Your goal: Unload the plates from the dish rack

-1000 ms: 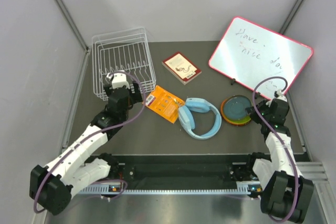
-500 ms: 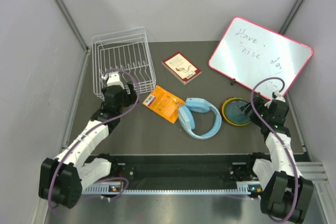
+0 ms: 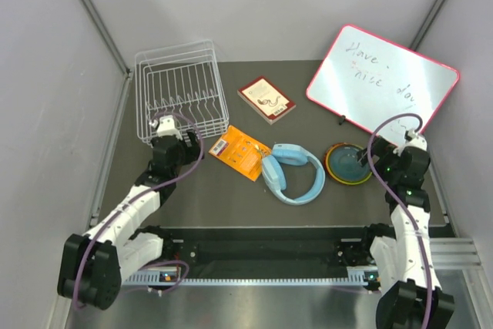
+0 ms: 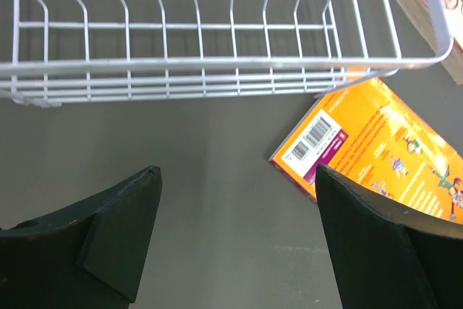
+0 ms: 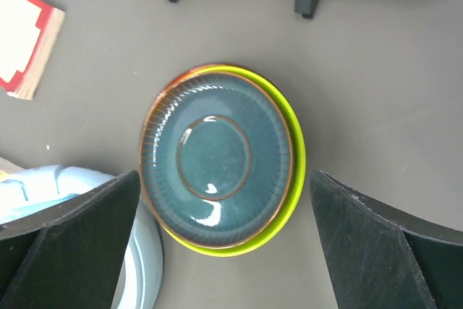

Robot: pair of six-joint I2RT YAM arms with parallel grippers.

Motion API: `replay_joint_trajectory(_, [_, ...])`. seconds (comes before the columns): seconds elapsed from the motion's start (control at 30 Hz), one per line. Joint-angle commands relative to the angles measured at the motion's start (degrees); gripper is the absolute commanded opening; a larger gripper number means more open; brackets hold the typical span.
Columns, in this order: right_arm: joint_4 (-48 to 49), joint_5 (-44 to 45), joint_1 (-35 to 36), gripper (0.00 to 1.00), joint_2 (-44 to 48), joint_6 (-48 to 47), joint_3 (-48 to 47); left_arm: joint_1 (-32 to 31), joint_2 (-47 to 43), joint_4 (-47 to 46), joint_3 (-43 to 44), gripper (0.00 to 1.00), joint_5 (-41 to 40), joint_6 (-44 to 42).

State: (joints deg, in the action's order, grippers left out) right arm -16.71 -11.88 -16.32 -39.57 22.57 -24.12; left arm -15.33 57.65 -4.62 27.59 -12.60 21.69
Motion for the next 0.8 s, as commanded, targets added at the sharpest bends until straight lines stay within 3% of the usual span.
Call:
replay_joint_trajectory(0.0, [2.9, -1.1, 1.9, 1.0, 2.8, -2.8, -1.0, 0.4, -3.2, -7.4, -3.1, 0.91, 3.5, -0.2])
replay_joint_trajectory(0.2, [4.0, -3.5, 3.3, 1.0, 0.9, -3.8, -1.3, 0.4, -6.5, -7.2, -3.7, 0.9, 8.0, -1.9])
replay_joint_trajectory(0.77, [7.3, 3.2, 8.4, 1.0, 0.0, -4.6, -1.3, 0.4, -7.8, -5.0, -2.2, 0.89, 3.6, -2.5])
